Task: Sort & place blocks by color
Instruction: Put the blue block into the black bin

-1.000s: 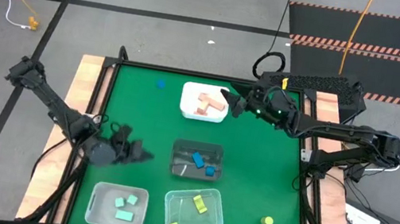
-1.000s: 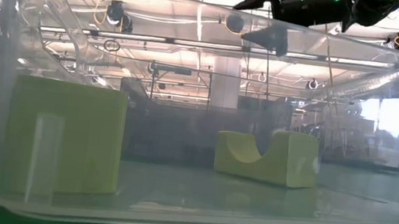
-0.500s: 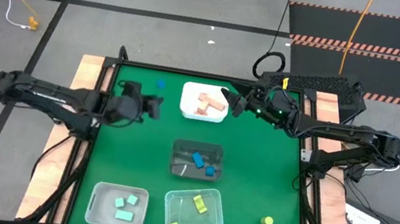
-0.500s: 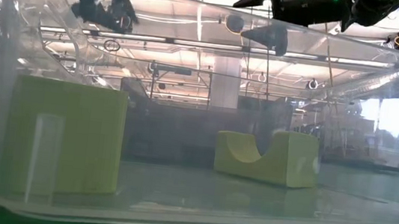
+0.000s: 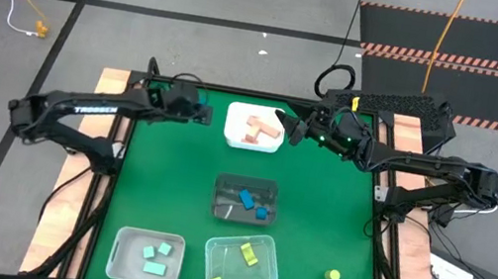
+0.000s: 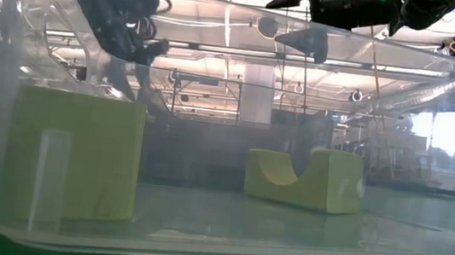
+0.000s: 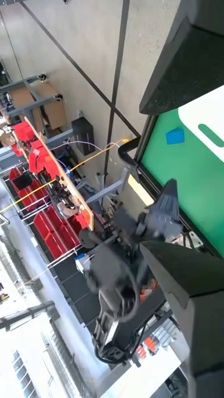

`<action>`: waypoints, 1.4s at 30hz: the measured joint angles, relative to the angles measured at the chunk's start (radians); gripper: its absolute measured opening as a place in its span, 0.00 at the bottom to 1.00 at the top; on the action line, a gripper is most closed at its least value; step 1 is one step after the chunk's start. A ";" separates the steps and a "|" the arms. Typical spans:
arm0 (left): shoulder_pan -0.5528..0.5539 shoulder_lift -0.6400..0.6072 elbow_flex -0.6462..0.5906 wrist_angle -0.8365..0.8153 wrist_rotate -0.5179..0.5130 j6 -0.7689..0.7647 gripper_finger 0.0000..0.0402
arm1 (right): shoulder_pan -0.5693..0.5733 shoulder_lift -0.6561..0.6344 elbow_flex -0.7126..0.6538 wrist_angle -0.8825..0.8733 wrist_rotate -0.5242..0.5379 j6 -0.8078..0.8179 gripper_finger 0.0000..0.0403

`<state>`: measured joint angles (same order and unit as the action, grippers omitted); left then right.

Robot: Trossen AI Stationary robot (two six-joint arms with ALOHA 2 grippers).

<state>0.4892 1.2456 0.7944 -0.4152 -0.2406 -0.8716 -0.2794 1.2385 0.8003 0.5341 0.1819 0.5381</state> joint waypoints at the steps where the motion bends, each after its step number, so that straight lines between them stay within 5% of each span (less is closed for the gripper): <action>1: 0.019 0.017 0.000 0.000 0.012 0.016 0.38 | 0.000 0.000 0.000 0.000 0.000 0.000 0.84; 10: 0.179 0.119 0.000 0.012 0.045 0.076 0.34 | 0.000 0.000 0.000 0.000 0.000 0.000 0.84; 20: 0.251 0.210 0.000 0.052 0.255 -0.053 0.27 | 0.000 0.000 0.000 0.000 0.000 0.000 0.84; 31: 0.243 0.209 0.000 0.077 0.239 -0.240 0.26 | 0.000 0.000 0.000 0.000 0.000 0.000 0.84; 38: 0.221 0.208 0.000 -0.040 0.078 -0.413 0.26 | 0.000 0.000 0.000 0.000 0.000 0.000 0.84; 42: 0.222 0.208 0.000 -0.011 0.072 -0.510 0.27 | 0.000 0.000 0.000 0.000 0.000 0.000 0.84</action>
<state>0.7111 1.4540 0.7944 -0.4257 -0.1691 -1.3818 -0.2794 1.2385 0.8001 0.5343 0.1818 0.5381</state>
